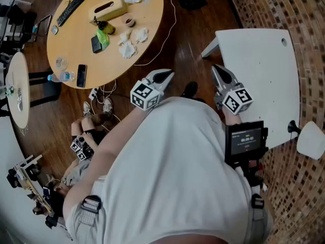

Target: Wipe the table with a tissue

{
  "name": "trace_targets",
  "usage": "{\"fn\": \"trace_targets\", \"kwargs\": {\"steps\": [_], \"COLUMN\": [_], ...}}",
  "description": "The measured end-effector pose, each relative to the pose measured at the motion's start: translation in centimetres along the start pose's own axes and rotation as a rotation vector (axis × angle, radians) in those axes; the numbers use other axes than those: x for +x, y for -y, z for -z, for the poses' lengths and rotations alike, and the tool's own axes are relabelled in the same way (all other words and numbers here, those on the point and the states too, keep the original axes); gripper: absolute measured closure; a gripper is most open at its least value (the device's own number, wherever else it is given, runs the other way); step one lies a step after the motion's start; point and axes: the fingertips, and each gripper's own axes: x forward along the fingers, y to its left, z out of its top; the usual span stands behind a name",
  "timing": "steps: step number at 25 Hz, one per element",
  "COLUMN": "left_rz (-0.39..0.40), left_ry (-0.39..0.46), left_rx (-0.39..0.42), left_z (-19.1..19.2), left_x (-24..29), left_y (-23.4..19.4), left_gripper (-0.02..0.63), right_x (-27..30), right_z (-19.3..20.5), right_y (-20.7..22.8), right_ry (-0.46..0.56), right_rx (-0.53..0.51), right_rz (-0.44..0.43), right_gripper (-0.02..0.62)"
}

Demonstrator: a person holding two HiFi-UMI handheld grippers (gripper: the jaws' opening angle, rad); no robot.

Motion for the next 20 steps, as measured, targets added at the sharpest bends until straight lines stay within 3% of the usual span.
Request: {"fn": "trace_targets", "kwargs": {"steps": [8, 11, 20], "left_rz": [-0.057, -0.081, -0.251], "left_ry": [-0.049, -0.059, -0.033], "left_rx": [-0.045, -0.071, -0.163], "left_z": [-0.6, -0.7, -0.6], "left_x": [3.2, 3.5, -1.6], "left_y": [-4.0, -5.4, -12.3], "left_gripper": [0.603, 0.602, 0.602], "right_x": [1.9, 2.5, 6.4], "right_z": [-1.9, -3.2, -5.0], "right_y": [4.6, 5.9, 4.9], "right_ry": [-0.041, -0.026, -0.045], "right_rx": [-0.015, 0.028, 0.037], "right_rz": [-0.026, -0.036, -0.098], "right_gripper": [0.586, 0.586, 0.586]}}
